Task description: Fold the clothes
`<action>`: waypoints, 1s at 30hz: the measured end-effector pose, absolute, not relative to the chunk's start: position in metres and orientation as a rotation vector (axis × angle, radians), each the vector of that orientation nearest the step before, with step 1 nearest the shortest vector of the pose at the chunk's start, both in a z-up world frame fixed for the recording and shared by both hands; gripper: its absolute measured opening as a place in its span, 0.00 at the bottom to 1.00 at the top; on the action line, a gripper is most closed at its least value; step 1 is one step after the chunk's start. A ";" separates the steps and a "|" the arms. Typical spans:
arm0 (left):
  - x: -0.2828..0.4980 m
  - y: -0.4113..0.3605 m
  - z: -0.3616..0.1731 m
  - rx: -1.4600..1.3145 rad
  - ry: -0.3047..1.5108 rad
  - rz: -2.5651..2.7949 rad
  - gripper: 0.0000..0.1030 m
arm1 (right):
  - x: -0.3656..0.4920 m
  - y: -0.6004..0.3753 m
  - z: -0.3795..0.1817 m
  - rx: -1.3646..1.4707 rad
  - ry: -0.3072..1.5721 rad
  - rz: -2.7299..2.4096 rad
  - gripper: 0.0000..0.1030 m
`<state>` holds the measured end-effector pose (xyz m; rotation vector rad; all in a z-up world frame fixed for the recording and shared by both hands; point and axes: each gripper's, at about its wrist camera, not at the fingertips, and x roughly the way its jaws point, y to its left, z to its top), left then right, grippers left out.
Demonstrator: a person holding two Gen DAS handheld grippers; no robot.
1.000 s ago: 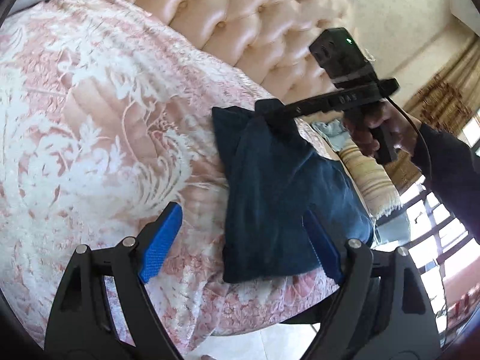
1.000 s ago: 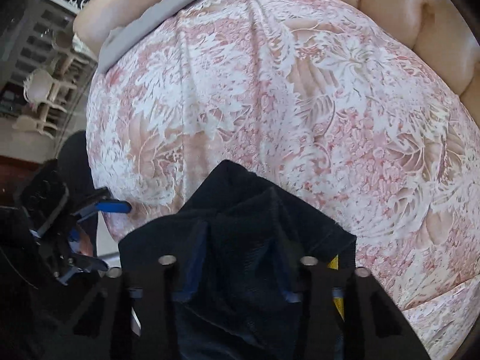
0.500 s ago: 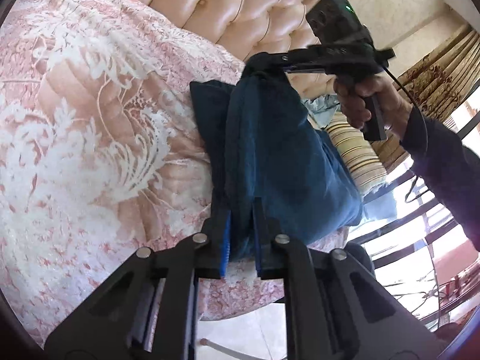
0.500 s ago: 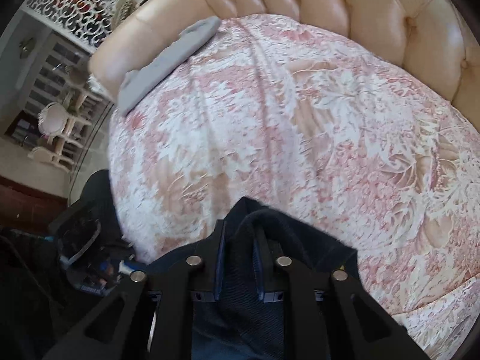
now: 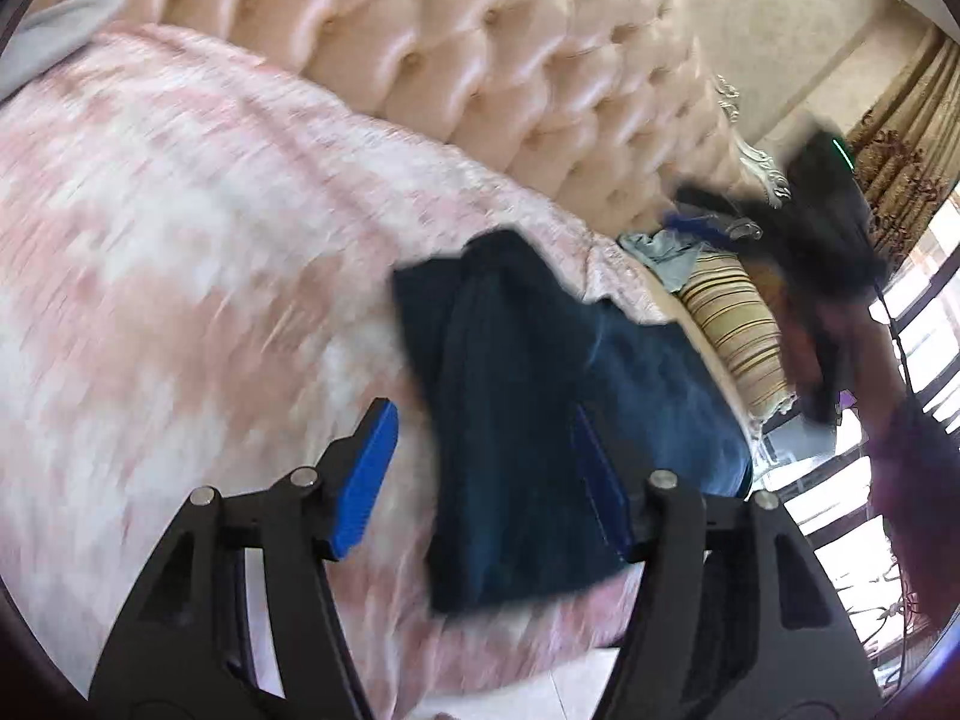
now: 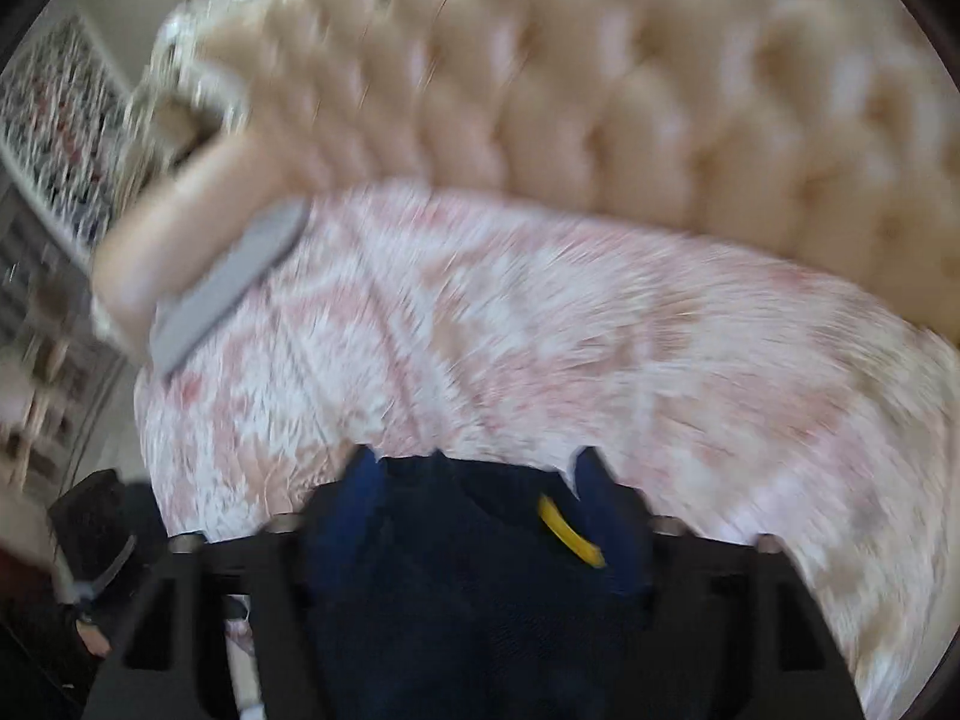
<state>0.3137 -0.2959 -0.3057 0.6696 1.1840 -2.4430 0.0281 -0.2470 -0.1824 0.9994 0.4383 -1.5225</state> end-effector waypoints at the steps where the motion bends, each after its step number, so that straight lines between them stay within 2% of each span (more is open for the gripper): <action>1: 0.299 -0.308 -0.304 0.665 1.200 -2.465 0.64 | 0.021 -0.224 -0.180 1.012 0.392 -1.579 0.73; 7: 0.241 -0.355 -0.318 0.736 1.382 -2.488 0.64 | -0.058 -0.096 -0.215 1.288 0.019 -1.791 0.73; 9: 0.232 -0.365 -0.329 0.787 1.454 -2.453 0.64 | -0.080 -0.071 -0.228 1.352 -0.046 -1.816 0.73; 12: 0.229 -0.374 -0.342 0.845 1.577 -2.421 0.64 | -0.101 -0.056 -0.238 1.377 -0.059 -1.795 0.73; 19: 0.232 -0.376 -0.341 0.918 1.585 -2.435 0.65 | -0.118 -0.061 -0.247 1.394 -0.011 -1.716 0.73; 27: 0.227 -0.369 -0.339 1.016 1.449 -2.465 0.65 | -0.109 -0.074 -0.267 1.450 0.103 -1.591 0.73; 29: 0.223 -0.365 -0.335 1.067 1.372 -2.481 0.55 | -0.107 -0.079 -0.273 1.457 0.130 -1.585 0.73; 30: 0.222 -0.365 -0.331 1.078 1.357 -2.487 0.40 | -0.106 -0.081 -0.271 1.444 0.149 -1.591 0.73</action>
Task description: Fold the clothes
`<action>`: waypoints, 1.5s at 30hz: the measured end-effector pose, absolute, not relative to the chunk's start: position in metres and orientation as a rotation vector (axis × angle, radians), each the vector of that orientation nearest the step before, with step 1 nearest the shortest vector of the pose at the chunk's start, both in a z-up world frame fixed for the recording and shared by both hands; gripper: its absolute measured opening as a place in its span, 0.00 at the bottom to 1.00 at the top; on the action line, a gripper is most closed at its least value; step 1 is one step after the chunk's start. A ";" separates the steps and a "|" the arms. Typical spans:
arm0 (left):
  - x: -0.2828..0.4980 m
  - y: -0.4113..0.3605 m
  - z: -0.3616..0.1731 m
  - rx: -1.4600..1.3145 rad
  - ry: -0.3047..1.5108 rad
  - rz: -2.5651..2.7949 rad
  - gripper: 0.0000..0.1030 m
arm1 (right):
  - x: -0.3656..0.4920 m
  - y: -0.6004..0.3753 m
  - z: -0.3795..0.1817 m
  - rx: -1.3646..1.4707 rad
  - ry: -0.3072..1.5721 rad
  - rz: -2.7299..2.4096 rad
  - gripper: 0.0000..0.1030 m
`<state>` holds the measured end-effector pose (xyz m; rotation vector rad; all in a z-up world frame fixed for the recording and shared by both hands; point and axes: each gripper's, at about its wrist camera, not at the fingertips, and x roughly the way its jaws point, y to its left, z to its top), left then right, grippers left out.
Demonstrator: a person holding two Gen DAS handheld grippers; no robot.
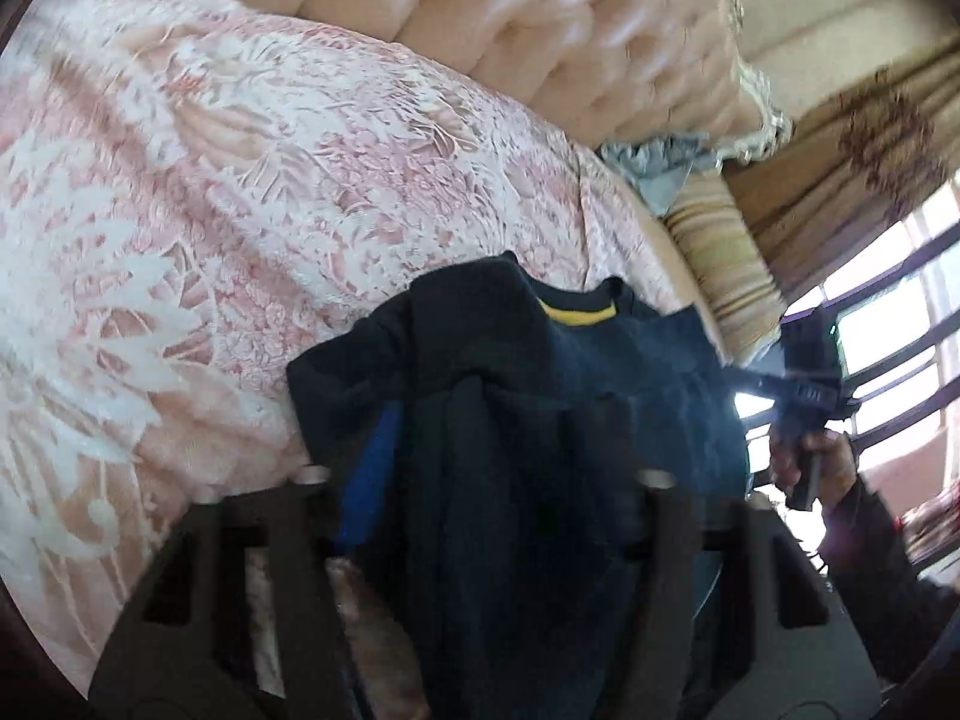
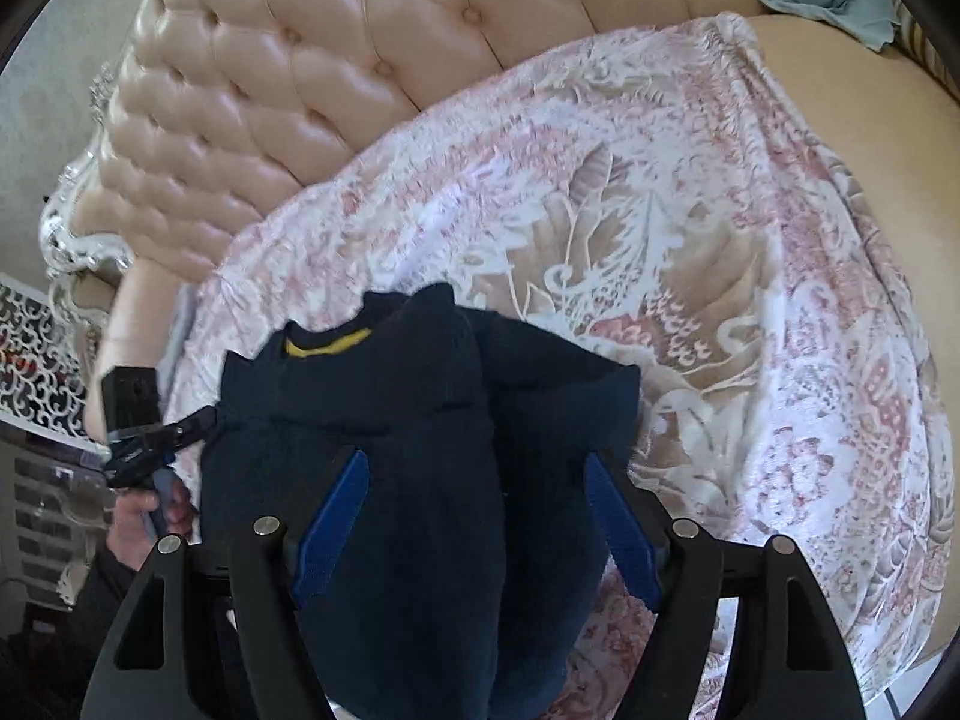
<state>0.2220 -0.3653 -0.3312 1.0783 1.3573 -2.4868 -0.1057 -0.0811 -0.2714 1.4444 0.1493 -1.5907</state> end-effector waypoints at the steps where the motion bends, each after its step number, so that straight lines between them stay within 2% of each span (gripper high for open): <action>1: 0.223 -0.366 -0.326 1.072 1.354 -2.495 0.27 | -0.104 -0.084 -0.270 1.431 0.169 -1.596 0.62; 2: 0.224 -0.366 -0.321 1.068 1.356 -2.517 0.20 | -0.102 -0.086 -0.269 1.418 0.189 -1.602 0.49; 3: 0.225 -0.366 -0.315 1.063 1.357 -2.538 0.18 | -0.101 -0.088 -0.267 1.408 0.197 -1.602 0.21; 5: 0.222 -0.364 -0.307 1.081 1.317 -2.551 0.15 | -0.100 -0.087 -0.260 1.385 0.175 -1.601 0.17; 8: 0.225 -0.368 -0.289 0.965 1.357 -2.591 0.15 | -0.095 -0.084 -0.249 1.349 0.173 -1.610 0.14; 11: 0.222 -0.370 -0.275 0.903 1.334 -2.627 0.14 | -0.097 -0.077 -0.235 1.313 0.102 -1.620 0.14; 14: 0.210 -0.375 -0.291 0.946 1.346 -2.578 0.14 | -0.100 -0.076 -0.229 1.302 0.062 -1.632 0.14; 19: 0.198 -0.374 -0.323 1.042 1.296 -2.489 0.16 | -0.107 -0.081 -0.271 1.411 0.112 -1.650 0.14; 20: 0.199 -0.374 -0.323 1.046 1.286 -2.464 0.21 | -0.106 -0.081 -0.276 1.416 0.118 -1.656 0.14; 21: 0.200 -0.374 -0.324 1.049 1.277 -2.440 0.37 | -0.106 -0.080 -0.280 1.419 0.120 -1.661 0.14; 22: 0.202 -0.377 -0.323 1.060 1.279 -2.415 0.45 | -0.107 -0.079 -0.279 1.420 0.111 -1.668 0.15; 23: 0.207 -0.379 -0.320 1.041 1.285 -2.409 0.46 | -0.107 -0.076 -0.275 1.420 0.107 -1.685 0.16; 25: 0.222 -0.385 -0.304 0.964 1.206 -2.408 0.55 | -0.107 -0.070 -0.265 1.413 0.101 -1.730 0.27; 28: 0.248 -0.374 -0.268 0.851 1.013 -2.447 0.53 | -0.099 -0.046 -0.231 1.328 0.112 -1.894 0.40; 30: 0.242 -0.343 -0.250 0.853 0.890 -2.570 0.53 | -0.069 -0.038 -0.211 1.235 0.145 -1.940 0.43; 32: 0.230 -0.313 -0.246 0.923 0.767 -2.629 0.43 | -0.032 -0.037 -0.195 1.137 0.165 -1.926 0.46; 33: 0.222 -0.298 -0.252 0.994 0.707 -2.625 0.28 | -0.013 -0.039 -0.191 1.103 0.186 -1.913 0.46; 34: 0.213 -0.284 -0.258 1.064 0.647 -2.618 0.22 | 0.007 -0.046 -0.197 1.100 0.237 -1.895 0.46; 36: 0.196 -0.255 -0.270 1.201 0.524 -2.597 0.22 | 0.039 -0.056 -0.213 1.097 0.357 -1.898 0.46; 38: 0.192 -0.255 -0.295 1.275 0.567 -2.550 0.21 | 0.047 -0.059 -0.239 1.152 0.408 -1.891 0.46; 40: 0.196 -0.263 -0.295 1.244 0.629 -2.550 0.22 | 0.049 -0.060 -0.265 1.218 0.443 -1.882 0.43; 44: 0.205 -0.266 -0.273 1.169 0.690 -2.555 0.22 | 0.049 -0.052 -0.258 1.213 0.392 -1.886 0.44; 45: 0.208 -0.265 -0.270 1.148 0.680 -2.532 0.25 | 0.049 -0.047 -0.248 1.191 0.345 -1.906 0.45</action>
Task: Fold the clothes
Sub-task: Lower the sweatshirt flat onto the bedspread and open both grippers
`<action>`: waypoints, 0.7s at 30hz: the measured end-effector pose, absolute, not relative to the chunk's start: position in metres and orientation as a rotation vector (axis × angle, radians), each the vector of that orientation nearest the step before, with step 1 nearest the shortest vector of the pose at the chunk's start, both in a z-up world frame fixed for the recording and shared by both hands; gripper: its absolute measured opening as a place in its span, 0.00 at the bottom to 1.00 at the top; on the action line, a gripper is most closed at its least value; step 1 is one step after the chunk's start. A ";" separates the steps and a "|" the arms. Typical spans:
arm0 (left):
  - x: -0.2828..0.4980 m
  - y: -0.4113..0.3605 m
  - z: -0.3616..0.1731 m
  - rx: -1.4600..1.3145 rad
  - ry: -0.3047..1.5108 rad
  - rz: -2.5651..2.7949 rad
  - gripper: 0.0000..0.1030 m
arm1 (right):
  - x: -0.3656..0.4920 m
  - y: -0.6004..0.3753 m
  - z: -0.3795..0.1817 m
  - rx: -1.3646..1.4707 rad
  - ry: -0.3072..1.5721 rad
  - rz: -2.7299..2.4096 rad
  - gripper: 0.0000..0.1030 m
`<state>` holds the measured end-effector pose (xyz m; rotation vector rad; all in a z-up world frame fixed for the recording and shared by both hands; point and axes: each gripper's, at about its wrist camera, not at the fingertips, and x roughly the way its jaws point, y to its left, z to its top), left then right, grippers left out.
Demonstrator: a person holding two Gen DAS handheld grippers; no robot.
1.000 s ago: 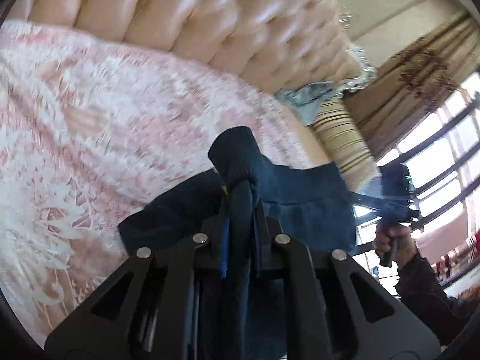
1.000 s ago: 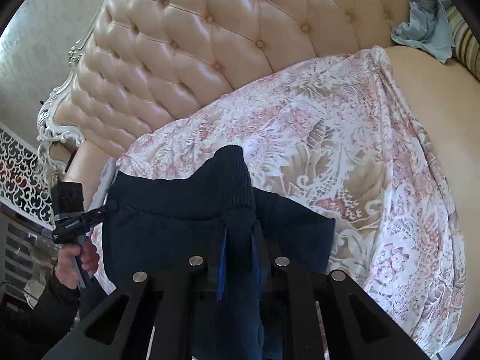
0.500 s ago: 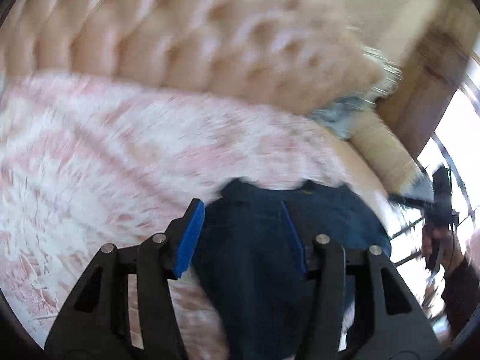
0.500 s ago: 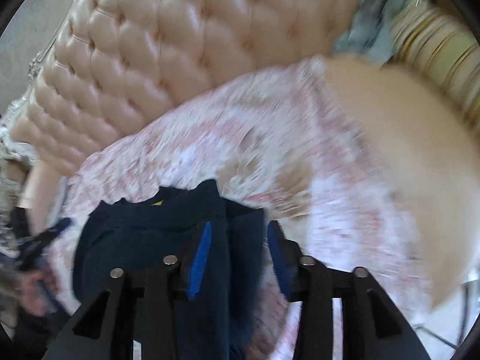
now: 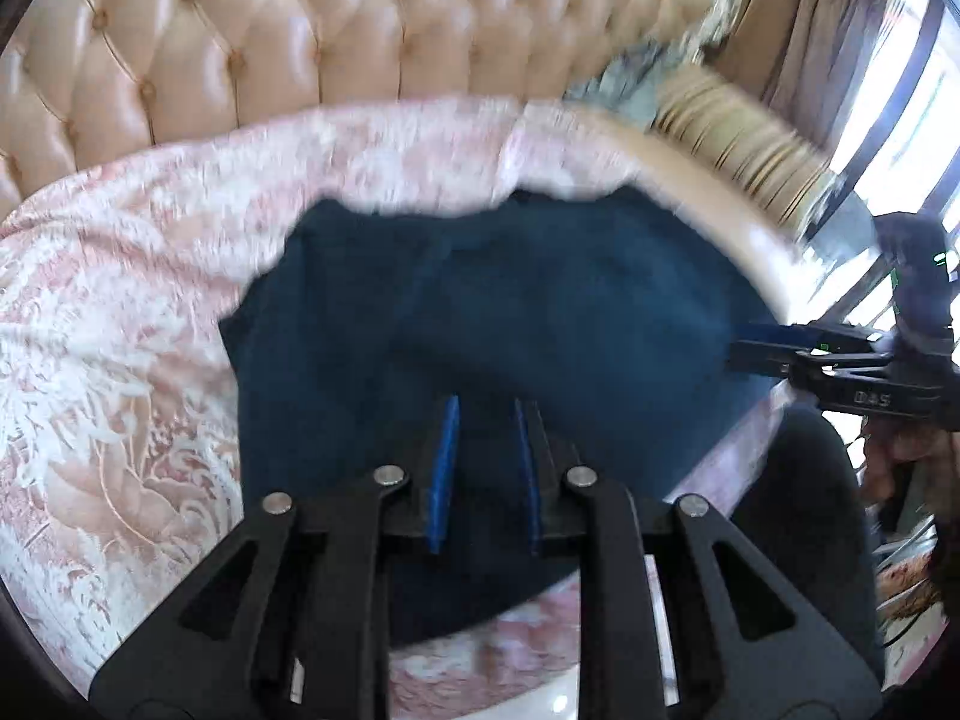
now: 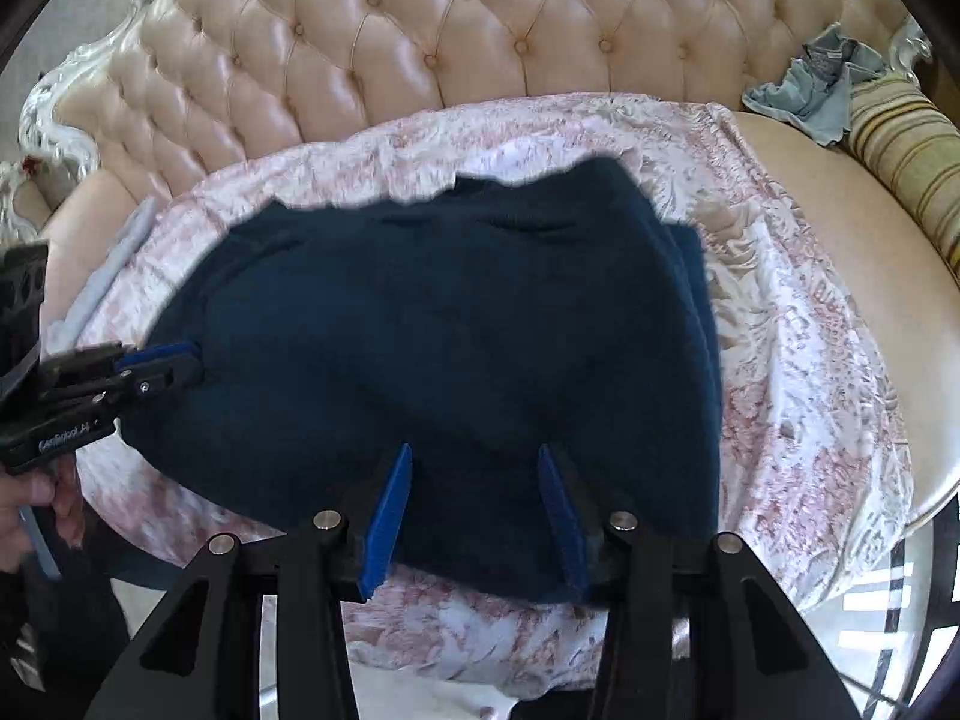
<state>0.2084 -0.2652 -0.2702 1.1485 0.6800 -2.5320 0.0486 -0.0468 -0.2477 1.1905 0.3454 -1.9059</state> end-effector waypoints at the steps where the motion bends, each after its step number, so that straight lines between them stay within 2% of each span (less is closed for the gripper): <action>1: 0.212 -0.265 -0.268 1.128 0.670 -2.508 0.29 | 0.049 -0.042 -0.240 1.172 0.308 -1.927 0.46; 2: 0.214 -0.269 -0.270 1.125 0.689 -2.459 0.30 | 0.049 -0.038 -0.238 1.170 0.298 -1.951 0.47; 4: 0.215 -0.280 -0.294 1.196 0.847 -2.392 0.30 | 0.043 -0.031 -0.245 1.205 0.314 -1.975 0.56; 8: 0.209 -0.274 -0.308 1.238 0.786 -2.390 0.31 | 0.043 -0.032 -0.269 1.240 0.382 -1.926 0.56; 12: 0.204 -0.268 -0.307 1.250 0.747 -2.356 0.33 | 0.041 -0.033 -0.272 1.248 0.349 -1.927 0.58; 16: 0.201 -0.265 -0.306 1.251 0.713 -2.319 0.37 | 0.042 -0.042 -0.270 1.270 0.353 -1.890 0.76; 17: 0.204 -0.262 -0.303 1.250 0.688 -2.306 0.40 | 0.042 -0.043 -0.265 1.266 0.340 -1.897 0.76; 18: 0.204 -0.261 -0.303 1.247 0.656 -2.270 0.54 | 0.042 -0.043 -0.260 1.263 0.326 -1.904 0.76; 19: 0.203 -0.260 -0.304 1.243 0.624 -2.233 0.77 | 0.042 -0.041 -0.253 1.247 0.291 -1.913 0.76; 20: 0.206 -0.264 -0.308 1.235 0.650 -2.186 0.86 | 0.039 -0.034 -0.241 1.212 0.219 -1.934 0.76; 21: 0.208 -0.267 -0.310 1.228 0.691 -2.191 0.88 | 0.034 -0.029 -0.234 1.203 0.187 -1.971 0.77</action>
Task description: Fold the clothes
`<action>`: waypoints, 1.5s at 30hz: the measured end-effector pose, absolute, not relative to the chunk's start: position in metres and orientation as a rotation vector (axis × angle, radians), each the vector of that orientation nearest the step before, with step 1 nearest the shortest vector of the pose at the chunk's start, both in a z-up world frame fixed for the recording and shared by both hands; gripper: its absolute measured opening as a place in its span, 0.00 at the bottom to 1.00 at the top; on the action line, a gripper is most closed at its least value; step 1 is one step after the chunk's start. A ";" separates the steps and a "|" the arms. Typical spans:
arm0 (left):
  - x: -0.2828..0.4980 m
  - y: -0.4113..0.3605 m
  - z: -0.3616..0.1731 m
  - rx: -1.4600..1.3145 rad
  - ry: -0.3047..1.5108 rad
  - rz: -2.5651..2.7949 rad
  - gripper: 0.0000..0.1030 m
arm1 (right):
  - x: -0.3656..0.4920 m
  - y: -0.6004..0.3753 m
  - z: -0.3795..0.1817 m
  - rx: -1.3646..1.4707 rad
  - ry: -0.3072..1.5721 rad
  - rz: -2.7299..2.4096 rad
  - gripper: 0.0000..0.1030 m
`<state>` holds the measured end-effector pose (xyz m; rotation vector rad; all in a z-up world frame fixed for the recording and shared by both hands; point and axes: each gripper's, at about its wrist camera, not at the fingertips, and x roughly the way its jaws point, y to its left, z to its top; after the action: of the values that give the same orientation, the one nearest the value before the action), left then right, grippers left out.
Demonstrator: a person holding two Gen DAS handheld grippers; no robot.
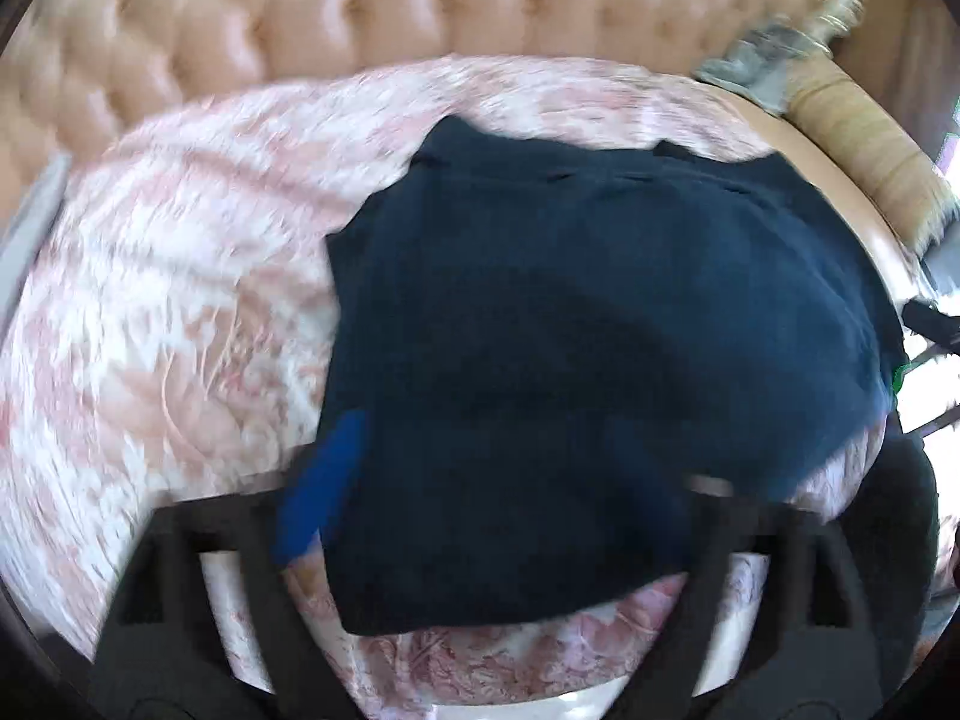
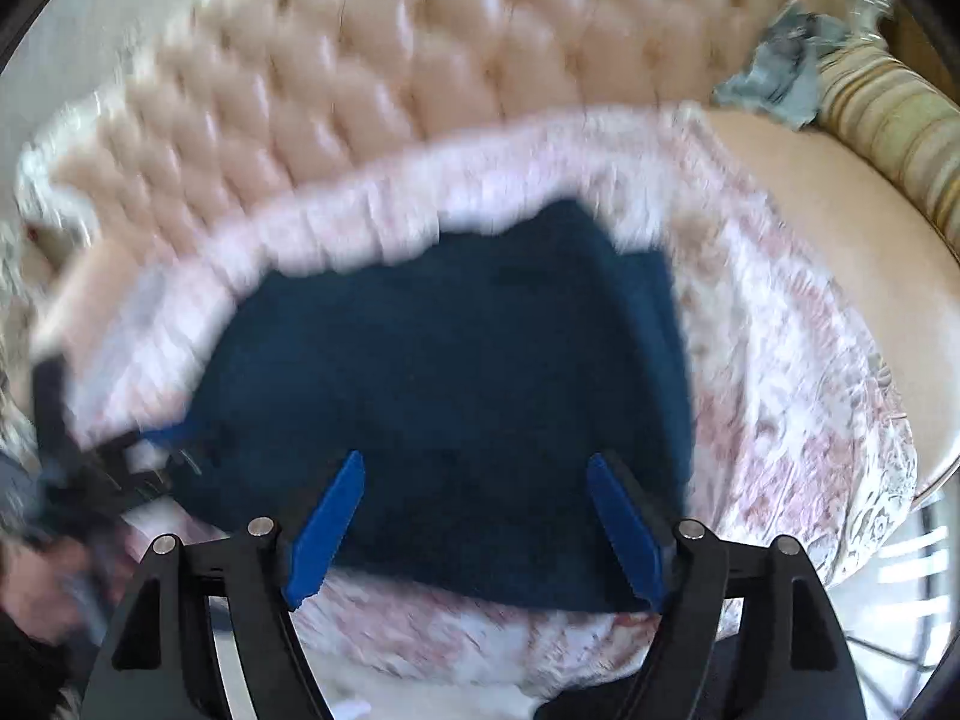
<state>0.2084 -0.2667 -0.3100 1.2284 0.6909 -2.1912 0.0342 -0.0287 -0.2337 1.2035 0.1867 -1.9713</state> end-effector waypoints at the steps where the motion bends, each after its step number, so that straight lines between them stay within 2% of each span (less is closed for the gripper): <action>1: 0.211 -0.269 -0.312 1.221 0.732 -2.196 0.88 | 0.028 -0.025 -0.232 1.218 0.189 -2.004 0.80; 2: 0.214 -0.272 -0.314 1.214 0.774 -2.201 0.88 | 0.021 -0.022 -0.232 1.236 0.194 -2.027 0.80; 6: 0.211 -0.264 -0.313 1.230 0.692 -2.207 0.88 | -0.005 -0.014 -0.254 1.343 0.237 -2.028 0.80; 9: 0.213 -0.264 -0.312 1.241 0.706 -2.199 0.89 | -0.015 -0.014 -0.272 1.403 0.270 -1.987 0.80; 14: 0.215 -0.256 -0.304 1.243 0.655 -2.182 0.88 | -0.020 -0.010 -0.282 1.466 0.217 -1.932 0.79; 18: 0.215 -0.239 -0.287 1.192 0.487 -2.198 0.88 | -0.015 -0.017 -0.282 1.435 0.285 -1.946 0.78; 24: 0.220 -0.229 -0.268 1.187 0.442 -2.194 0.88 | -0.013 -0.024 -0.282 1.391 0.347 -1.986 0.78; 36: 0.213 -0.215 -0.251 1.196 0.389 -2.204 0.89 | -0.015 -0.025 -0.283 1.384 0.347 -1.982 0.78; 39: 0.213 -0.219 -0.253 1.201 0.435 -2.212 0.89 | -0.015 -0.026 -0.283 1.382 0.360 -1.974 0.80; 44: 0.237 -0.265 -0.256 1.113 0.841 -2.275 0.88 | -0.014 -0.029 -0.279 1.359 0.409 -1.967 0.80; 45: 0.253 -0.282 -0.259 1.044 1.024 -2.276 0.88 | -0.013 -0.030 -0.277 1.346 0.421 -1.972 0.80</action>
<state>0.2530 -0.2825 -0.2588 1.0440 1.0239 -2.2763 -0.0131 -0.0296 -0.2769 1.3461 0.4207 -1.9723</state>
